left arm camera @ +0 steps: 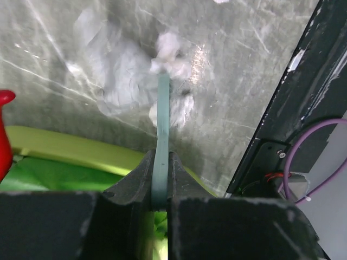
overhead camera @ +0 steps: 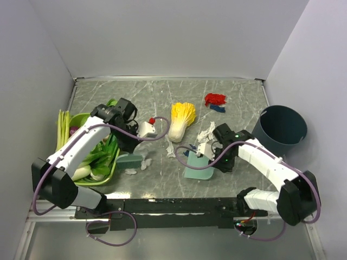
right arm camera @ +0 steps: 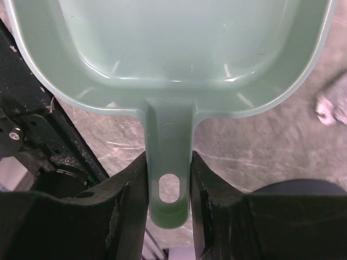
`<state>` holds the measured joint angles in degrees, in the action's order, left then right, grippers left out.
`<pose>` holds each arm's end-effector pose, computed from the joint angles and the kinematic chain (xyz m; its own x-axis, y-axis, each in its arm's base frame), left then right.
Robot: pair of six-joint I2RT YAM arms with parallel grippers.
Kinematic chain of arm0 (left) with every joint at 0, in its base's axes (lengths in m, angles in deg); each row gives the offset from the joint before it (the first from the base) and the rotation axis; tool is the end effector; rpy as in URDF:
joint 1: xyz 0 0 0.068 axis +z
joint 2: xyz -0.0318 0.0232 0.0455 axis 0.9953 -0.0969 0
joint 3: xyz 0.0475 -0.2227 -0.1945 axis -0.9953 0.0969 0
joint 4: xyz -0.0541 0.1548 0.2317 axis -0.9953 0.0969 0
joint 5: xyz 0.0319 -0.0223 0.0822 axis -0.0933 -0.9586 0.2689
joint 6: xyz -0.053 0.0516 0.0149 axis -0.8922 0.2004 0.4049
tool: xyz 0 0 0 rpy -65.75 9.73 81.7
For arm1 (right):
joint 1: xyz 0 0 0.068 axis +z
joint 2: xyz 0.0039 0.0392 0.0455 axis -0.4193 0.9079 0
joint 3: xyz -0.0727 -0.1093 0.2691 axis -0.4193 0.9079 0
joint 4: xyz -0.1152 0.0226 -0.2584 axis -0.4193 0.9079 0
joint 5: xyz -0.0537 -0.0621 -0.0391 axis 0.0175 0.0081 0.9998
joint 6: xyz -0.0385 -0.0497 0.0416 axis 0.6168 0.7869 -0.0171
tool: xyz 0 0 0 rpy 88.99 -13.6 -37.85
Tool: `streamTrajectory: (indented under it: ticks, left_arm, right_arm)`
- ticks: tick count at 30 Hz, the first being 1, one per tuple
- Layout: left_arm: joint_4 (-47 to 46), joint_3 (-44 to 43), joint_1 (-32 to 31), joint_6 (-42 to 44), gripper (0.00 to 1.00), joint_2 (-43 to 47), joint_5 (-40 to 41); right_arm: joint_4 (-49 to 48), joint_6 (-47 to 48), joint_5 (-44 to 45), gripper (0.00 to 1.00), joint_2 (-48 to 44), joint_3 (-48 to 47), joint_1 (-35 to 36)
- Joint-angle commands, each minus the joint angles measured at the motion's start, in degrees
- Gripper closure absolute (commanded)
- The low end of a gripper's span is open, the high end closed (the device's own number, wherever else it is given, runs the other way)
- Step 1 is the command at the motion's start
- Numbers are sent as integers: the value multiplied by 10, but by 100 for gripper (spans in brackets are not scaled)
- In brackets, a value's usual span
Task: Sweep away the paper scraps from the table
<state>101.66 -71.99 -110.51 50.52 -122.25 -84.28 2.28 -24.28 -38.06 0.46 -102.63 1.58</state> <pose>0.2366 -0.1390 0.3035 -0.2971 0.8769 -0.3780 0.9540 0.2889 -0.0796 0.1772 0.1015 0.2102 -0.1876 -0.9520 -0.2419 -0.9810 0.1942 -0.0032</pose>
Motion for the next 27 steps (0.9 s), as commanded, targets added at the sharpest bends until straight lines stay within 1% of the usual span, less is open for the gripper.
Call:
streamTrajectory:
  ticks: [1,5,6,9,10,13,15,18,19,21,22,23,25,26,27]
  left_arm:
    - [-36,32,-8,-7,99,25,38]
    - [-88,33,-37,-35,99,22,11]
    - [-114,30,-43,-38,99,22,4]
    - [-160,22,-65,-60,99,18,-28]
    - [-188,20,-68,-75,99,13,-50]
    - [-205,-4,-70,-93,99,-5,-94]
    - [-197,-22,-69,-89,99,-9,-97]
    - [-165,-37,-63,-45,99,7,-95]
    - [-162,-37,-58,-23,99,30,-96]
    - [-181,-27,-44,-20,99,65,-94]
    - [-193,-23,-37,-34,99,76,-89]
    - [-223,-17,-36,-48,99,84,-67]
    - [-248,-15,-36,-89,99,95,-37]
    - [-274,-14,-36,-106,99,95,-1]
    - [-284,-14,-36,-125,99,88,19]
  right_arm:
    - [-7,-53,43,100,62,-47,46]
    - [0,-84,58,100,116,-78,82]
    - [0,-88,60,100,124,-81,89]
    - [5,-107,79,100,160,-90,95]
    - [8,-113,83,100,166,-93,95]
    - [15,-114,108,100,167,-84,92]
    - [15,-102,130,100,141,-73,87]
    - [36,-93,124,100,107,-76,83]
    - [49,-91,118,100,100,-79,84]
    - [63,-86,96,100,90,-101,83]
    - [68,-85,90,100,90,-110,84]
    - [70,-87,87,100,94,-118,85]
    - [73,-91,87,100,110,-139,91]
    - [75,-93,87,100,118,-144,93]
    - [77,-103,87,100,136,-154,97]
